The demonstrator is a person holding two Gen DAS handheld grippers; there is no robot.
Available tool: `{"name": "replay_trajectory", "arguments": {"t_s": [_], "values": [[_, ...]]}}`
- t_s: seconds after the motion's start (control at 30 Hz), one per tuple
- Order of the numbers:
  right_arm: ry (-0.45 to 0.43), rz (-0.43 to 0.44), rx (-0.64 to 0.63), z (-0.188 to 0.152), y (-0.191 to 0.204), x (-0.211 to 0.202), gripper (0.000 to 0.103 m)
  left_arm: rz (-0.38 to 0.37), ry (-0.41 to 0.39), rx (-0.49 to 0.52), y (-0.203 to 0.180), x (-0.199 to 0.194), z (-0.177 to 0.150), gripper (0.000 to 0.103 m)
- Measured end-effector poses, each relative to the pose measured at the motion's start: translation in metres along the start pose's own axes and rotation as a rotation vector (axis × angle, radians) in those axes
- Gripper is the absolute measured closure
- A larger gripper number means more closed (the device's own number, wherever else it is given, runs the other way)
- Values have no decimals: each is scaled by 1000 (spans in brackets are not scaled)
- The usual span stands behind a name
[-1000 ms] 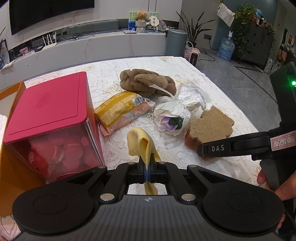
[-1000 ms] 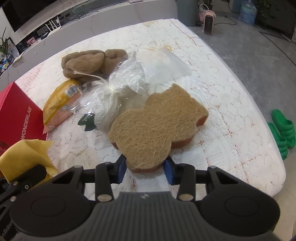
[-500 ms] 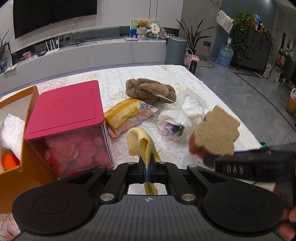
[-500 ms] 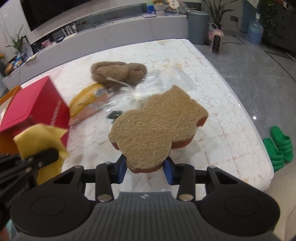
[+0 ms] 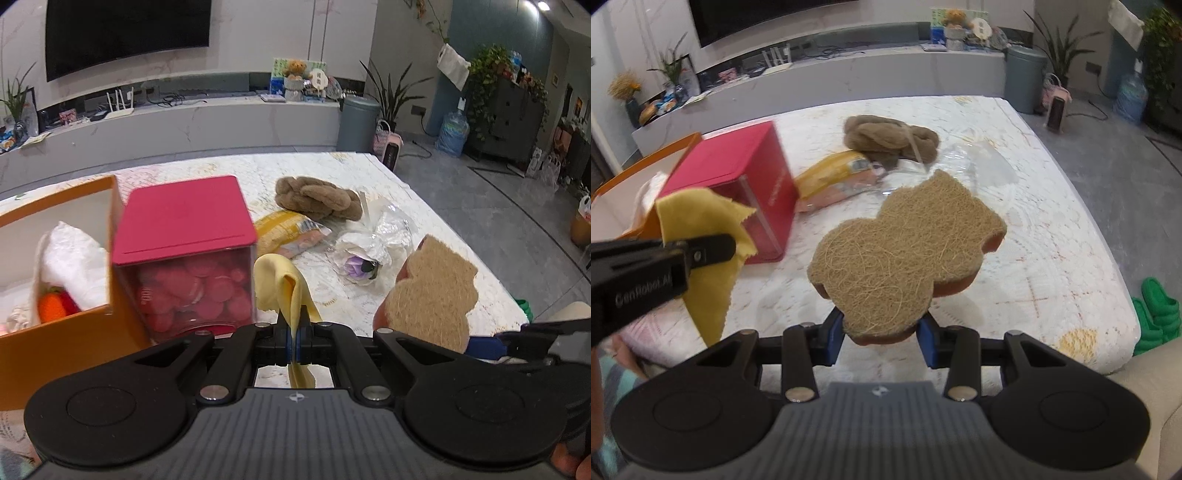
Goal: Organize soft objects
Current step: 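Carry the yellow cloth and brown sponge over the white box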
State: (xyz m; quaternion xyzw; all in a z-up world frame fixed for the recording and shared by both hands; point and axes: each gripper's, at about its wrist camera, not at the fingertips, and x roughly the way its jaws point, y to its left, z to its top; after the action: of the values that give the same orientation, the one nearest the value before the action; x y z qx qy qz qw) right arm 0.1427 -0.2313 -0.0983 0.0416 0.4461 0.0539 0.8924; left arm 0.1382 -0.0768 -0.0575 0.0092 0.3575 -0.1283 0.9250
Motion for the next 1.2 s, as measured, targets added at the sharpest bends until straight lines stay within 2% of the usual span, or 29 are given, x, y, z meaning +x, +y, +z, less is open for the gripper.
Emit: {"name": "replay_trajectory", "arguments": {"t_s": [0.5, 0.77, 1.03, 1.2], "values": [[-122, 58, -191, -5, 73, -42, 62, 37, -129, -97, 61, -62, 4, 101], [-178, 123, -326, 7, 123, -50, 62, 105, -192, -170, 114, -88, 8, 101], [-216, 204, -440, 31, 174, -50, 62, 226, -255, -208, 167, -112, 20, 101], [-211, 260, -480, 49, 199, -42, 62, 267, -253, -242, 201, -117, 27, 101]]}}
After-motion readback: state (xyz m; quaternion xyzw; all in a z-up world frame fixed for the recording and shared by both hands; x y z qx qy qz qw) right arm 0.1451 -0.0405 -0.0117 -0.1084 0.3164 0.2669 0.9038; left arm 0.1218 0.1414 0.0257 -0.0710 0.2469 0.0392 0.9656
